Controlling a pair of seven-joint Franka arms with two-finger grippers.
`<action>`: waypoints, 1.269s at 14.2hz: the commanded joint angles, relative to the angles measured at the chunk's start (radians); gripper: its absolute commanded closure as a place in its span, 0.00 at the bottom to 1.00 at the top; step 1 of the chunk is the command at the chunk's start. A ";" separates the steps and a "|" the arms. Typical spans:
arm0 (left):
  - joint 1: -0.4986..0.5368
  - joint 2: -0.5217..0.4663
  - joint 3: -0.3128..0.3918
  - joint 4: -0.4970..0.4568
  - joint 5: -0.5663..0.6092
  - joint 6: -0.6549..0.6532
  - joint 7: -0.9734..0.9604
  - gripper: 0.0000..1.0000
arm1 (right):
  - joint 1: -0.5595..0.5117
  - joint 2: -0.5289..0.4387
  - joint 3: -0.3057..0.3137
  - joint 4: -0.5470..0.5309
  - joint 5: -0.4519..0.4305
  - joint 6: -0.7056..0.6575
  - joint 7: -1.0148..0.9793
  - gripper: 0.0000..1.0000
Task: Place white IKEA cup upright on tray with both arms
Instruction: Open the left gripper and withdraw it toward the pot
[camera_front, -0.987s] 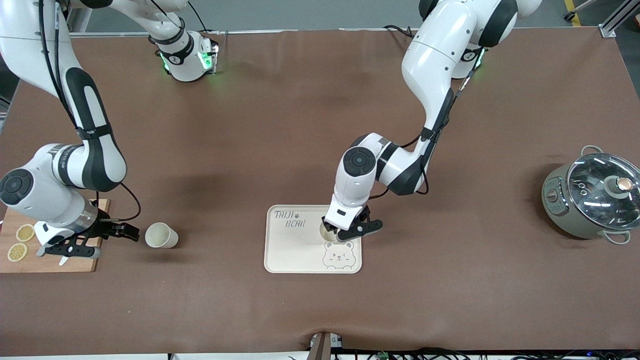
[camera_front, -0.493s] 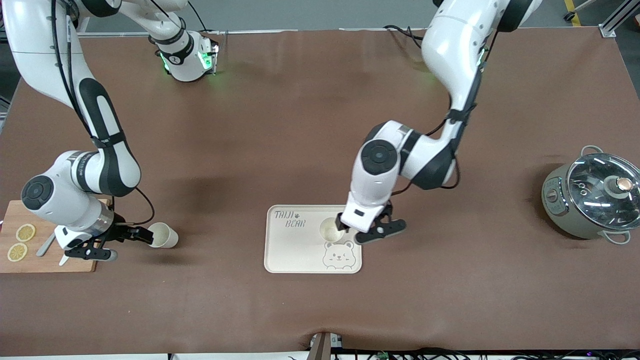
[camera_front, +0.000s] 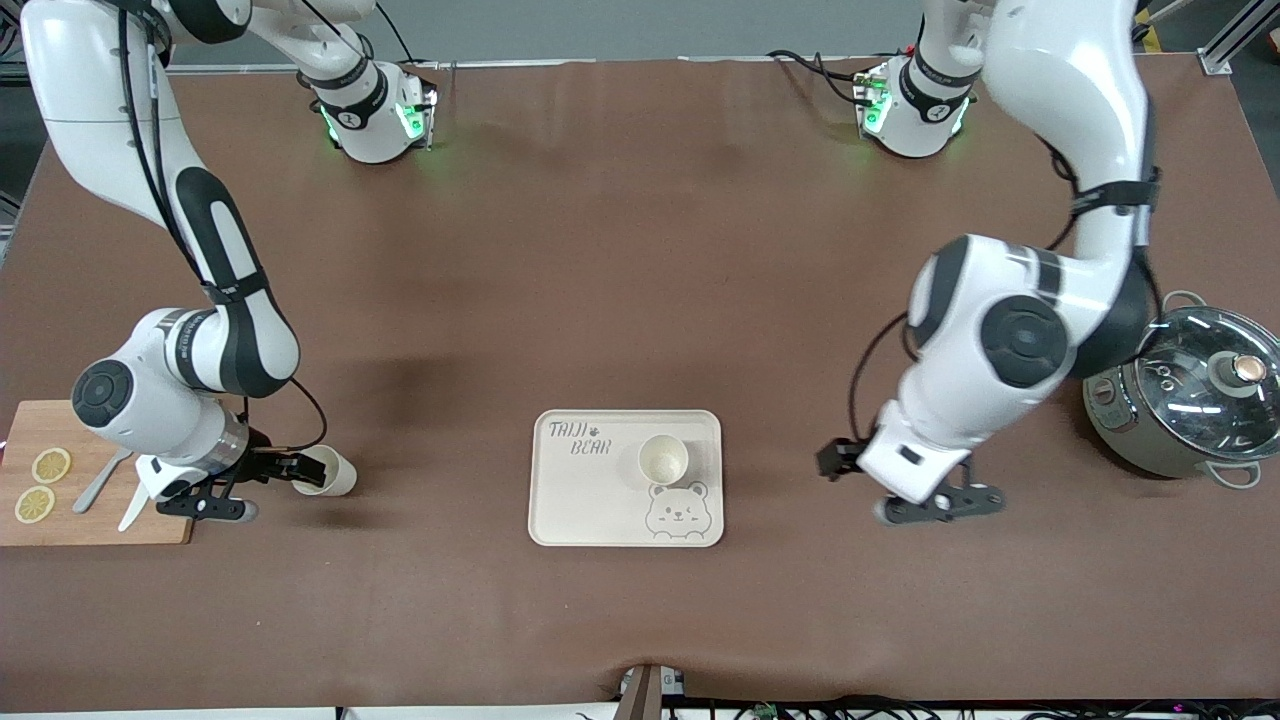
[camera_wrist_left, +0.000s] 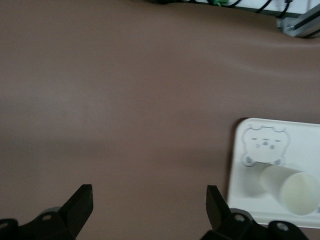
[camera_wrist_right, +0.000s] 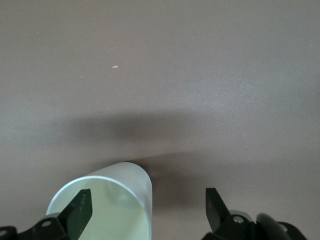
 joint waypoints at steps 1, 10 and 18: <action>0.057 -0.004 -0.004 -0.028 -0.020 0.000 0.137 0.00 | 0.000 0.015 -0.002 0.009 0.015 0.008 -0.008 0.00; 0.148 -0.050 -0.007 -0.031 -0.042 -0.026 0.271 0.00 | 0.002 0.036 -0.002 0.004 0.015 0.040 -0.008 0.00; 0.194 -0.303 -0.004 -0.049 -0.002 -0.351 0.273 0.00 | -0.003 0.036 -0.002 0.006 0.015 0.037 -0.010 0.44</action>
